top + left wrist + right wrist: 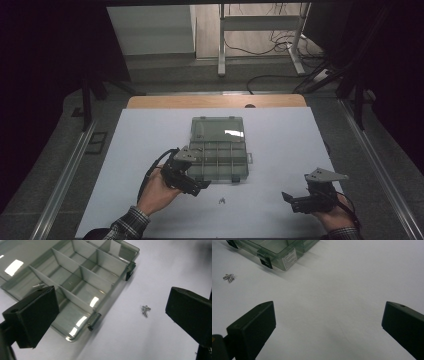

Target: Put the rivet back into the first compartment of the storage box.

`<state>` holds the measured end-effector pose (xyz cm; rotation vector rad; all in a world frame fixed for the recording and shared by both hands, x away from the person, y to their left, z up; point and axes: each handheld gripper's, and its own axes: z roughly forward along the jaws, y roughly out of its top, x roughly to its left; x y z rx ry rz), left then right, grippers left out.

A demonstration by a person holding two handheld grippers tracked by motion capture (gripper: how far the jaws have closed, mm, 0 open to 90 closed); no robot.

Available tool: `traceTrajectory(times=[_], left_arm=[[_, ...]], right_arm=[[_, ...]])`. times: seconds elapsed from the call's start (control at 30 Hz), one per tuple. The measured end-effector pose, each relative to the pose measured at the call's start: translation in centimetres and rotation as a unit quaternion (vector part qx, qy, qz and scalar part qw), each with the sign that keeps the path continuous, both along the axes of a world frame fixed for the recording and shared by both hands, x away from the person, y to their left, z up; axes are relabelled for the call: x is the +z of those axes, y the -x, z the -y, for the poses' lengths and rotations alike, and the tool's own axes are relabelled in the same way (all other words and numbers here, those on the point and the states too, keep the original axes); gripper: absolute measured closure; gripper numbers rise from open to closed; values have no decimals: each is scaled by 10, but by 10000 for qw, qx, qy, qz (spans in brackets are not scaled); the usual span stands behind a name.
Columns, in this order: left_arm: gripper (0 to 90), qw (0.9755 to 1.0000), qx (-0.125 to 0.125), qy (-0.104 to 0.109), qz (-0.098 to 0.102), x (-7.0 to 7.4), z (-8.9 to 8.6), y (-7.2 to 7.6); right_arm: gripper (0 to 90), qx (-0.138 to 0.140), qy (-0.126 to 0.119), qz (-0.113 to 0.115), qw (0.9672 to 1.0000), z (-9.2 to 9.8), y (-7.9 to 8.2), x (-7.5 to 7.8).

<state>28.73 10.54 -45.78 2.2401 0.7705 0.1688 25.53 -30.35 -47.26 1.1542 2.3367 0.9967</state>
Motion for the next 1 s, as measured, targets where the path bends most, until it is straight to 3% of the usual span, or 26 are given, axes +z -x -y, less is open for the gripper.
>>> traceTrajectory(times=[0.37,0.5,0.7,0.87,1.0], left_arm=[[0,9991,-102,-341,-209,-8,20,9],[0,9987,-167,-326,-341,-12,25,11],[3,9977,-264,-536,-315,-17,34,15],[43,9968,-311,-653,-352,-24,40,17],[131,9957,-413,-723,-414,-30,45,16]], right_arm=[[0,2,-4,12,10000,0,0,0],[0,7,-1,19,10000,0,0,0],[0,9,8,7,10000,0,0,0],[0,9,5,14,10000,0,0,0],[0,14,6,15,10000,0,0,0]])
